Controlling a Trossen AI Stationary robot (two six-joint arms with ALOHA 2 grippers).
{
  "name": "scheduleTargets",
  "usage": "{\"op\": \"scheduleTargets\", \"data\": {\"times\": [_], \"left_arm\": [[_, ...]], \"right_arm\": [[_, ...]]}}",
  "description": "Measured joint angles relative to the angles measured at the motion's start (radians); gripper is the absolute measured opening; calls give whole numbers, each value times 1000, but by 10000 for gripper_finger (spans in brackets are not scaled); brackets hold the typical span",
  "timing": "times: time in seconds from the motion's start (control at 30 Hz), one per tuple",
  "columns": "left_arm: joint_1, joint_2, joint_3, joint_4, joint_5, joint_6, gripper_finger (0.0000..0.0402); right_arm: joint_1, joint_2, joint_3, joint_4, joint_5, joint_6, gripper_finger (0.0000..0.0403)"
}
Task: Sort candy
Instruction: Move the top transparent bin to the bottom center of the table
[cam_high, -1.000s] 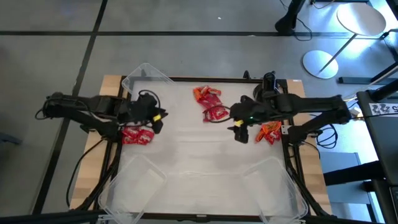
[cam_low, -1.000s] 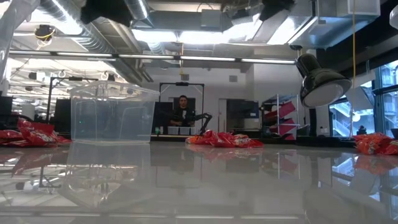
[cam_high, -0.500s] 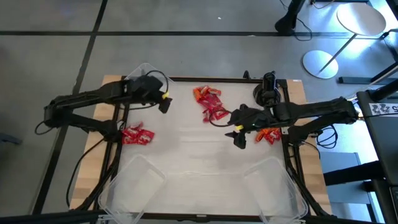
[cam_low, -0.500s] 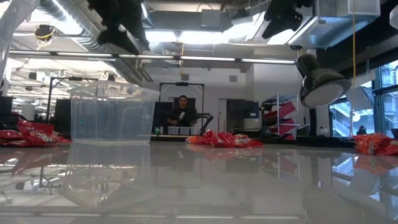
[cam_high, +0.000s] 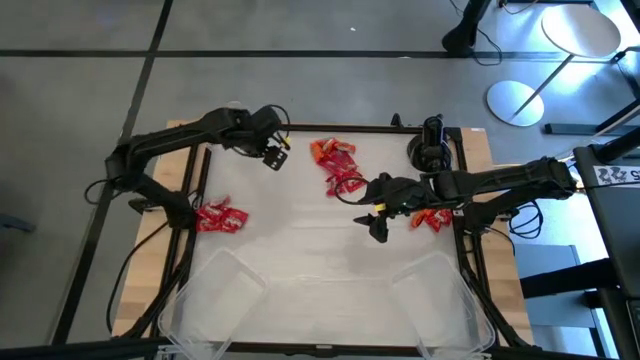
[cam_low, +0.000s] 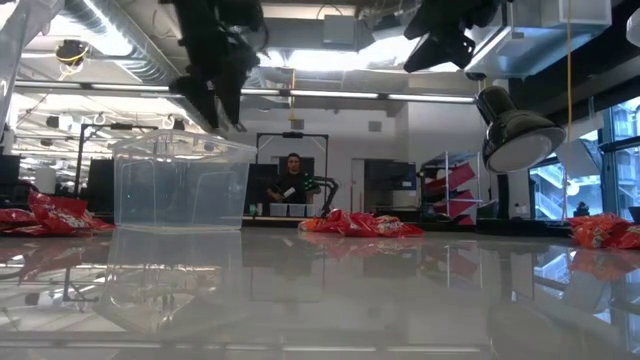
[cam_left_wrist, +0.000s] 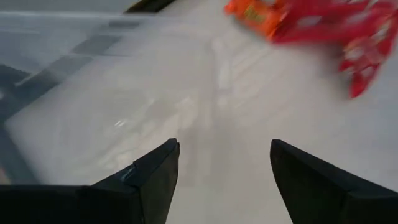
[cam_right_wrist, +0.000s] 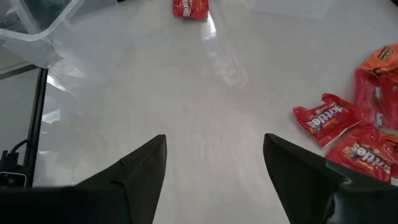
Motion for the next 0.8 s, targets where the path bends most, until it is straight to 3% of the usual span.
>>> {"op": "scheduleTargets", "data": {"times": [0.13, 0.43, 0.57, 0.8], "left_arm": [[27, 81, -1, -57, 78, 22, 241], [24, 196, -1, -61, 83, 93, 229], [17, 227, -1, -86, 102, 98, 169], [10, 228, -1, -95, 98, 97, 24]], "right_arm": [[0, 0, 0, -3, 0, 14, 264], [54, 0, 0, -3, 32, 28, 264], [81, 0, 0, -3, 67, 30, 264], [107, 0, 0, -3, 89, 30, 264]]}}
